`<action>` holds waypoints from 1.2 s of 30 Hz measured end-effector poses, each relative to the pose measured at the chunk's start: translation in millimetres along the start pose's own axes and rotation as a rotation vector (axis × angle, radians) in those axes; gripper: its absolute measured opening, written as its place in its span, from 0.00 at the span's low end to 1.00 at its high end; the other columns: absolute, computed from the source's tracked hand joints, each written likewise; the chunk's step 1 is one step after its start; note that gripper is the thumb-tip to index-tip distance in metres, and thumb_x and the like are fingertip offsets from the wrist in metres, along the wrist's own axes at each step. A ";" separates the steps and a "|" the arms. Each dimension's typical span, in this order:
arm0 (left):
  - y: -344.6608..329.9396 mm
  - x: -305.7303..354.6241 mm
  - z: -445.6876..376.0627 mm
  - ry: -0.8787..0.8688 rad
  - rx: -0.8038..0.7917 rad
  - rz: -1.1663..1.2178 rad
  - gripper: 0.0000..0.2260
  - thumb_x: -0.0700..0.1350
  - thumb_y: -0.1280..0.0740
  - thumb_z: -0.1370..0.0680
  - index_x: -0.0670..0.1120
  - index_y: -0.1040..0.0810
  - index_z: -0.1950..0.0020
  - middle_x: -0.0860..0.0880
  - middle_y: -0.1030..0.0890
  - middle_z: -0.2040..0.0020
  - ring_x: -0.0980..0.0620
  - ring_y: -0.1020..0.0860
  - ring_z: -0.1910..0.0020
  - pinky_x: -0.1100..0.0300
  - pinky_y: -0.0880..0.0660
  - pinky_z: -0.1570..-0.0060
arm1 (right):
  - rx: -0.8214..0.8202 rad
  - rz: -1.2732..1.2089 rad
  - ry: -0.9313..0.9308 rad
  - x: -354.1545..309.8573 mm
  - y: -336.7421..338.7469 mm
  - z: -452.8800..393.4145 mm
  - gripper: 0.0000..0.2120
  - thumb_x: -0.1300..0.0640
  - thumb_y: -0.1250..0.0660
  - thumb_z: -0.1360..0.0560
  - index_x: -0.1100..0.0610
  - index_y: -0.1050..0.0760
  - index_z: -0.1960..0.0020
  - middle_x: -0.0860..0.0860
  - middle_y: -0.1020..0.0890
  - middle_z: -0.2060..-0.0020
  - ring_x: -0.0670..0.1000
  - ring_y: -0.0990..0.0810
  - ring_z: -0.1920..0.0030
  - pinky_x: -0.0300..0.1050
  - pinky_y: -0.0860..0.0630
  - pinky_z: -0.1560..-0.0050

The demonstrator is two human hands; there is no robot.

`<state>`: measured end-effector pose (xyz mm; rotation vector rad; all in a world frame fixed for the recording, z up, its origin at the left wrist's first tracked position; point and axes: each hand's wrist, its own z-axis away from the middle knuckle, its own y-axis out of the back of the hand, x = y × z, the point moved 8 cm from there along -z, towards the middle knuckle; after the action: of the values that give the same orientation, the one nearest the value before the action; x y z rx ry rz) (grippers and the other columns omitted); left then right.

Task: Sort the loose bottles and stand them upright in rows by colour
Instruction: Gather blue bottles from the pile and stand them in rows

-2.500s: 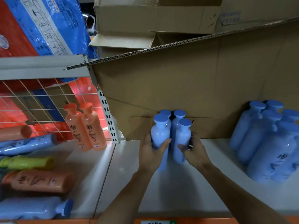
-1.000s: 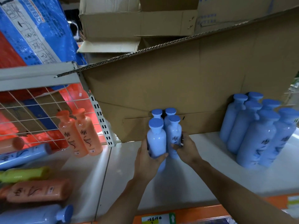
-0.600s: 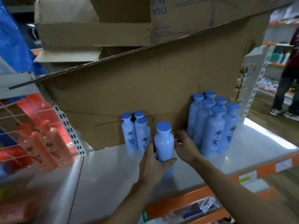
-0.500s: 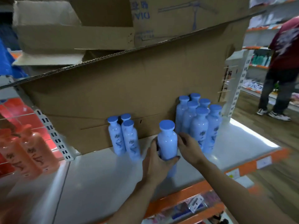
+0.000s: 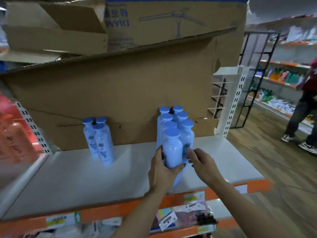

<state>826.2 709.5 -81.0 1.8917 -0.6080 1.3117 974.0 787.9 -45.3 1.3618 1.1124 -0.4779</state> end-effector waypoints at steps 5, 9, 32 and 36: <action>-15.9 -5.8 12.7 0.006 0.047 0.012 0.41 0.52 0.22 0.41 0.51 0.32 0.31 0.52 0.33 0.44 0.55 0.27 0.45 0.54 0.23 0.45 | -0.105 -0.023 0.054 7.0 -12.6 1.5 0.08 0.57 0.42 0.20 0.57 0.26 0.52 0.50 0.21 0.58 0.49 0.23 0.58 0.27 0.30 0.61; -27.5 -12.1 7.2 0.062 0.052 0.064 0.42 0.51 0.23 0.41 0.59 0.37 0.30 0.50 0.27 0.37 0.52 0.24 0.41 0.53 0.22 0.44 | -0.136 -0.022 0.083 9.8 -19.6 1.7 0.08 0.61 0.44 0.21 0.58 0.25 0.48 0.51 0.20 0.57 0.51 0.24 0.60 0.28 0.31 0.65; -2.6 -17.6 7.9 0.005 -0.078 0.075 0.31 0.41 0.21 0.35 0.60 0.34 0.41 0.50 0.30 0.38 0.55 0.26 0.42 0.71 0.27 0.49 | -0.184 -0.044 0.117 14.2 -30.9 -2.6 0.18 0.74 0.44 0.30 0.56 0.28 0.49 0.51 0.22 0.57 0.52 0.23 0.57 0.32 0.29 0.60; -0.1 -19.2 8.6 -0.015 -0.095 -0.018 0.32 0.49 0.23 0.37 0.57 0.35 0.37 0.52 0.39 0.39 0.52 0.32 0.36 0.74 0.31 0.44 | -0.156 -0.046 0.040 33.2 -29.4 -6.4 0.19 0.75 0.45 0.29 0.55 0.30 0.48 0.56 0.22 0.52 0.57 0.23 0.52 0.41 0.30 0.53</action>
<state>824.3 702.2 -100.6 1.8271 -0.6479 1.2363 962.4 798.0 -87.5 1.2162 1.1911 -0.3906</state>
